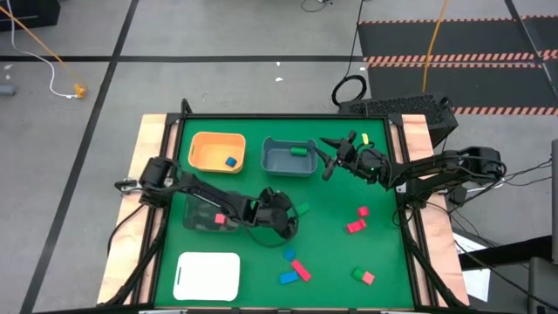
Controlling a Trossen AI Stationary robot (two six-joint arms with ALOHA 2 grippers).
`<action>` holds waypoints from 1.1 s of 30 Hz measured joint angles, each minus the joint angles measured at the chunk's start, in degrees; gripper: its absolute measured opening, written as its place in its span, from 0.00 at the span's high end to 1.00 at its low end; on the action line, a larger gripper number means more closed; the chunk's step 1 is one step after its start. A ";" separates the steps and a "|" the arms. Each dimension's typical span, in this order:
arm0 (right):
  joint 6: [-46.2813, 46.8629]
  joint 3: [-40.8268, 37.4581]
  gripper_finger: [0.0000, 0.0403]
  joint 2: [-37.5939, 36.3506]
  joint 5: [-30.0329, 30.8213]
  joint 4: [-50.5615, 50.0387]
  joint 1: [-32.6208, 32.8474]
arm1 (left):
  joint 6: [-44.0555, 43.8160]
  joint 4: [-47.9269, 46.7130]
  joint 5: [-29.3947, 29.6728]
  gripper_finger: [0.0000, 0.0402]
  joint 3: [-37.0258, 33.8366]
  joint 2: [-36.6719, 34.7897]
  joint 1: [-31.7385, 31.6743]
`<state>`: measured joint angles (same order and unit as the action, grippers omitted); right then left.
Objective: Sort & place blocks by color
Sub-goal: Put the green triangular block into the blue bin
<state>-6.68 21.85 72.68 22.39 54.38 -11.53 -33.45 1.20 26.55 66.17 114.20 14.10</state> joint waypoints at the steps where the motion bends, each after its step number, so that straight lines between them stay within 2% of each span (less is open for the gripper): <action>1: 0.00 0.02 0.58 -0.02 0.00 0.03 0.00 | 1.11 1.65 0.02 0.23 -0.04 0.85 0.20; 9: 0.00 0.02 0.58 0.00 0.00 0.00 0.01 | 7.36 7.65 2.16 0.23 -0.01 5.36 1.05; 18: 0.00 0.02 0.58 0.00 -0.01 -0.13 0.00 | 7.82 12.58 4.67 0.23 0.09 8.58 0.50; 24: 0.00 0.02 0.58 0.00 -0.04 -0.15 0.02 | 7.50 12.63 4.86 0.24 0.05 8.59 0.28; 28: 0.00 0.02 0.58 0.00 -0.02 -0.07 0.01 | 7.37 12.56 4.33 0.34 0.05 8.59 0.27; 33: 0.00 0.02 0.58 0.00 -0.02 -0.03 0.01 | 6.80 12.32 2.88 0.59 0.07 8.57 0.00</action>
<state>-6.68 21.87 72.69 22.37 54.35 -11.52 -26.65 13.52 29.43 66.24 122.77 14.11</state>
